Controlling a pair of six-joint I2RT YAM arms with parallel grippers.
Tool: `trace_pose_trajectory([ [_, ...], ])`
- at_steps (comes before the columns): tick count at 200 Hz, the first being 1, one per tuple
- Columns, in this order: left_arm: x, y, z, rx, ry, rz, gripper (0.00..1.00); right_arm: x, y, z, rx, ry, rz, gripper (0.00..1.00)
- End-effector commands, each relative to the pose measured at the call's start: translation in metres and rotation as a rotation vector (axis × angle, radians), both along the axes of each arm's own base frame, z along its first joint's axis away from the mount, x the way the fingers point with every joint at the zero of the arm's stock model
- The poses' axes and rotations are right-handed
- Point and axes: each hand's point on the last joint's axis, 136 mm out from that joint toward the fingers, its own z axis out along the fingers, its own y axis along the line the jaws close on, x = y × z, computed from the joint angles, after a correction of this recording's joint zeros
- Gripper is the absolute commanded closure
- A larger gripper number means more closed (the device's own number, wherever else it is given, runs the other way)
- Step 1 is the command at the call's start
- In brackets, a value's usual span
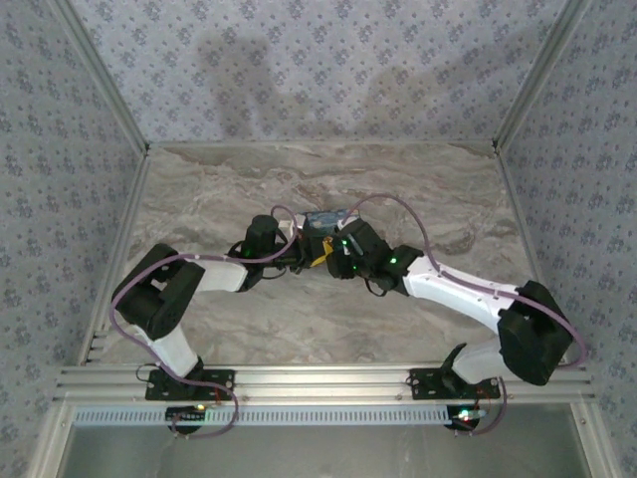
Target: Unlock the padlock with the key
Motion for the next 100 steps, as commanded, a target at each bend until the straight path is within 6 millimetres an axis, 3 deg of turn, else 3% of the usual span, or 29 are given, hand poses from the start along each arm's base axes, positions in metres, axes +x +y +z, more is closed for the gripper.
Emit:
trace_pose_trajectory([
  [1,0.003,-0.007,0.036,-0.062,-0.092,-0.033,1.0,0.005,0.004,0.003,-0.038,-0.015,0.02,0.55],
  [100,0.003,-0.007,0.04,-0.069,-0.098,-0.034,1.0,0.009,0.013,-0.008,-0.063,-0.003,0.041,0.55],
])
